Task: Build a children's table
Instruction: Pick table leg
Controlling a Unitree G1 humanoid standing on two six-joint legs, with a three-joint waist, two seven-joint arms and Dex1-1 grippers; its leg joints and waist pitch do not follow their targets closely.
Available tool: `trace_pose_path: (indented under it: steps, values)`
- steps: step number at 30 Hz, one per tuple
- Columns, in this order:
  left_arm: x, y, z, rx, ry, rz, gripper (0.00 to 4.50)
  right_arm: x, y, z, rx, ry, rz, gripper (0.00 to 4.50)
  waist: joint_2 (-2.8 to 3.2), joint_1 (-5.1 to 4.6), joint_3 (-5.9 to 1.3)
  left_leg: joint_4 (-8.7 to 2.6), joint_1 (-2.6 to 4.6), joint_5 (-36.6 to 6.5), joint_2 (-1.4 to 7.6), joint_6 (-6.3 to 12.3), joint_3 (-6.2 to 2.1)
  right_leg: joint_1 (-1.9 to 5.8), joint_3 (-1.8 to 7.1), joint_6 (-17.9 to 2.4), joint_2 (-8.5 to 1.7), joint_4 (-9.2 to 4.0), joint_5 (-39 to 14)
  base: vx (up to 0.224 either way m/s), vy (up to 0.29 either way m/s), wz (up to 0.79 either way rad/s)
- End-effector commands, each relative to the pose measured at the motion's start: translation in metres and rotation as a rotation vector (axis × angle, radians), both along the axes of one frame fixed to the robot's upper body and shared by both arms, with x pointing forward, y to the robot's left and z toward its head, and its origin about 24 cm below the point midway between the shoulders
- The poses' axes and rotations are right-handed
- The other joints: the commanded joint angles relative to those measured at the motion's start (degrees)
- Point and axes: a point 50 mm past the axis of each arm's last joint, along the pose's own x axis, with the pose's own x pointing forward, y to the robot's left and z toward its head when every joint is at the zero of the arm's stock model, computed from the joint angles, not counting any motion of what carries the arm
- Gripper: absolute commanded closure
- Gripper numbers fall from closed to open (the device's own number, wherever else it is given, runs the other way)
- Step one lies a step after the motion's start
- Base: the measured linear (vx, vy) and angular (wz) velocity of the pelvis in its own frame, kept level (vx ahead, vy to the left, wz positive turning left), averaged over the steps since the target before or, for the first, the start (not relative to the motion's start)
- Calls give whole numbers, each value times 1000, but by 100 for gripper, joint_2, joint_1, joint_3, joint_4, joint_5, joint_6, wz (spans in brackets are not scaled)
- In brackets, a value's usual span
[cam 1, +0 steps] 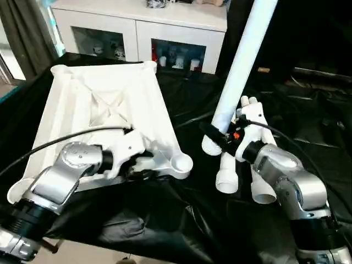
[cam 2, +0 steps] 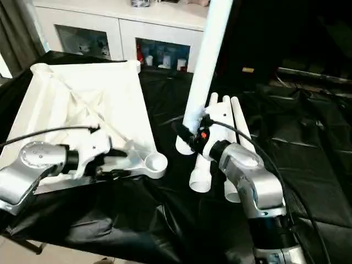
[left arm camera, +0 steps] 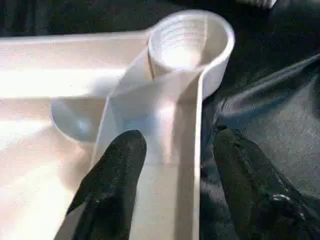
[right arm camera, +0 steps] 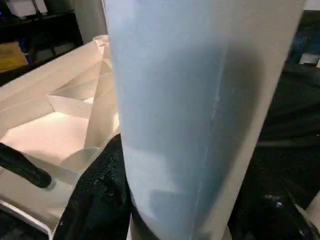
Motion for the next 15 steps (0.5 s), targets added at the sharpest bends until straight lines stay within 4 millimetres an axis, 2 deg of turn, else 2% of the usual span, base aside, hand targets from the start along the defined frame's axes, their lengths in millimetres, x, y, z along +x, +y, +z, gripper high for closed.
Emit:
trace_pose_path:
  steps: [1,5,9,15]
  values:
    - [5,-3,4,15,-28,-21,234,0,-1,2,-7,-20,-4,258,124,-4,-392,-450,5,-1024,39,-235,58,343,247,-862,-339,-352,-1252,0,0,0]
    - [8,-2,3,22,-16,-31,267,-2,0,2,-7,-20,5,258,129,-10,-393,-452,-1,-1022,42,-222,54,352,245,-888,-349,-350,-1233,0,0,0]
    - [9,-2,1,20,8,-49,298,-2,1,2,-6,-23,12,258,165,-15,-380,-459,7,-1165,36,-235,49,340,243,-849,-353,-387,-1484,0,0,0]
    - [7,-1,-1,1,48,-74,356,-3,1,2,-11,-25,15,258,150,-25,-390,-455,6,-1111,48,-222,49,342,243,-917,-348,-365,-1323,0,0,0]
